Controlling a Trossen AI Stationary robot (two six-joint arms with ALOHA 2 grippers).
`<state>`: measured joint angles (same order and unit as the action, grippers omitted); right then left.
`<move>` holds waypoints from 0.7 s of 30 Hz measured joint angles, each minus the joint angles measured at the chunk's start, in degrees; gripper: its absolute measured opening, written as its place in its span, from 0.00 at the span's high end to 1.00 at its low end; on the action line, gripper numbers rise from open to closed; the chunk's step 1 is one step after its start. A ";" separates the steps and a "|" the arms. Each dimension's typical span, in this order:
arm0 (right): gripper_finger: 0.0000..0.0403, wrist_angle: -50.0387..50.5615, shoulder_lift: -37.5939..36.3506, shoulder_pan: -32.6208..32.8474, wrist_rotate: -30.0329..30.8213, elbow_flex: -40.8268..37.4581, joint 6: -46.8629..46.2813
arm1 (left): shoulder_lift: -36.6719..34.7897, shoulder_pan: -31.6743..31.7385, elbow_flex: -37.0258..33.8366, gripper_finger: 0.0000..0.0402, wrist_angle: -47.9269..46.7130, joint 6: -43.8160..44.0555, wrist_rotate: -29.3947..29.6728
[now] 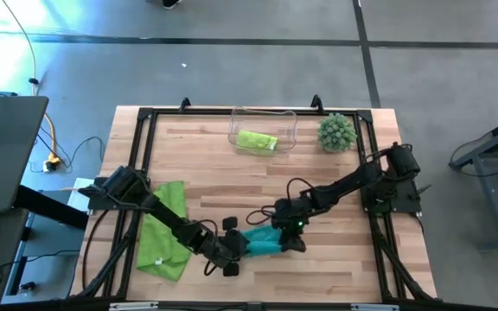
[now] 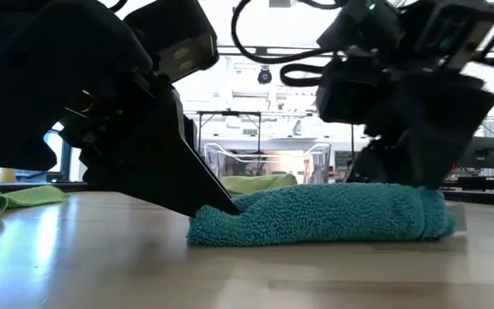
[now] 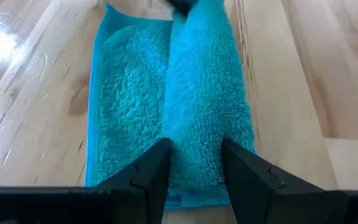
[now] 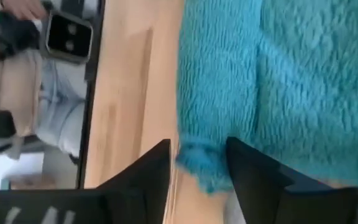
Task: Roll microfiber towels into tight, uniform cylinder then place into a basket
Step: Roll the blue microfiber cloth
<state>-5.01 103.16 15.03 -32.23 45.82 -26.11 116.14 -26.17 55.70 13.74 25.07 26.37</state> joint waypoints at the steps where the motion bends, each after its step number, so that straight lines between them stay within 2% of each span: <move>1: 0.61 1.41 -0.90 0.27 -0.26 -0.02 0.62 | 0.01 -0.02 -0.03 0.67 0.00 0.02 -0.01; 4: 0.61 6.01 -3.80 1.24 2.06 -0.13 3.22 | 0.03 -0.02 -0.07 0.67 -0.02 0.29 -0.20; 6: 0.61 8.96 -6.18 2.55 7.29 -0.15 5.64 | 0.05 -0.02 -0.09 0.67 -0.02 0.29 -0.23; 11: 0.64 7.06 -8.97 9.63 26.13 -0.09 14.28 | 0.11 -0.02 -0.11 0.67 0.08 0.29 -0.20; 15: 0.64 2.16 -8.64 17.34 41.88 0.02 23.32 | 0.13 -0.02 -0.13 0.67 0.13 0.29 -0.20; 17: 0.64 1.14 -8.24 20.45 48.92 0.02 24.96 | 0.15 -0.02 -0.13 0.67 0.15 0.29 -0.18; 21: 0.64 -3.80 -5.67 23.85 55.95 0.08 25.10 | 0.17 -0.02 -0.17 0.67 0.31 0.29 -0.20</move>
<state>-8.81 97.49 38.88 23.71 45.90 -1.02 116.31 -26.20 55.53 14.04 25.36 26.17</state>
